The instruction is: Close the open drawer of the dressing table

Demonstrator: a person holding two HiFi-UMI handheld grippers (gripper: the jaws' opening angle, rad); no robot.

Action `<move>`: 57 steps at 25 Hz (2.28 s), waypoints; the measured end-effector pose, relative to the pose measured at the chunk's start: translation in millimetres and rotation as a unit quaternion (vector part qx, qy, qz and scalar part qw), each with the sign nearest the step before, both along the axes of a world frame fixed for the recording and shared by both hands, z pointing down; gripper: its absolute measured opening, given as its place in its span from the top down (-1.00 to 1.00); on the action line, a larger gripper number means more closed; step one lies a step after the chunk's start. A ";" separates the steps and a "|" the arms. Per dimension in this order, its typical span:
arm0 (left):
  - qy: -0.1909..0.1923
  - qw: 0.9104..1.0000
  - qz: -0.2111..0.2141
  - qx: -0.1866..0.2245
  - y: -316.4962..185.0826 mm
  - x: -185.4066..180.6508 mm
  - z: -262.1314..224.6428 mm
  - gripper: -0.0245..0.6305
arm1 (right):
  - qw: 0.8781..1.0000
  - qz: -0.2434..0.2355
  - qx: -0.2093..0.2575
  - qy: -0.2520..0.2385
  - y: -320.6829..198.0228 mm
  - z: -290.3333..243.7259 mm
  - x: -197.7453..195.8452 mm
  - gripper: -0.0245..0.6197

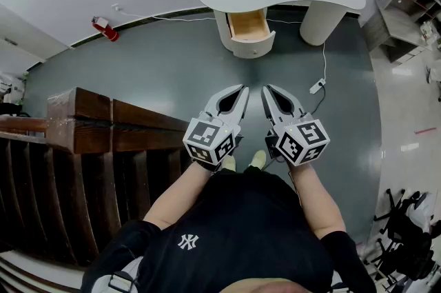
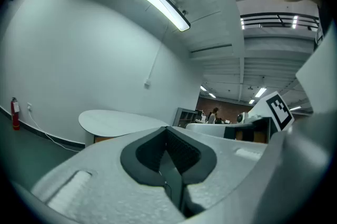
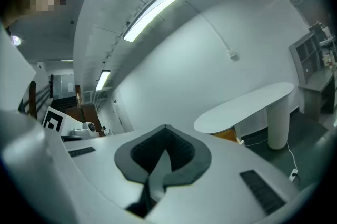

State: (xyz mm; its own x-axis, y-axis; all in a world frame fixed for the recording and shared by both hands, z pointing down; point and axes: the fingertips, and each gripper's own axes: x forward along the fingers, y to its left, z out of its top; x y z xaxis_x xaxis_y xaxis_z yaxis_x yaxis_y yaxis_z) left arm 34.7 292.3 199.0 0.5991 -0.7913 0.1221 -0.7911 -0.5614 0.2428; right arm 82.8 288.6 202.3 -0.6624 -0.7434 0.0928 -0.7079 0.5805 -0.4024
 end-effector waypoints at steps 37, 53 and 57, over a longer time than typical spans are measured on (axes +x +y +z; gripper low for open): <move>-0.024 0.998 -0.034 -0.038 -78.0 20.3 36.8 0.90 | 0.998 0.002 -0.067 -0.013 -79.1 59.8 48.9 0.88; -0.027 0.997 0.015 -0.071 -263.2 -47.6 108.7 0.89 | 0.984 0.052 -0.132 0.106 -247.9 176.6 -8.2 0.88; -0.026 0.996 0.038 -0.080 -297.8 -58.3 135.4 0.90 | 0.977 0.069 -0.150 0.137 -282.8 218.8 -16.2 0.88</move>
State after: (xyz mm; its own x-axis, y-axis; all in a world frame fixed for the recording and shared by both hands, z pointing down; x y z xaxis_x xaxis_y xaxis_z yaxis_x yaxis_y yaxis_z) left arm -23.7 -5.5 334.5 0.6464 -0.7118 0.2747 -0.7614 -0.5781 0.2935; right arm 66.6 5.8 421.1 -0.4774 -0.7362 0.4796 -0.8760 0.3567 -0.3245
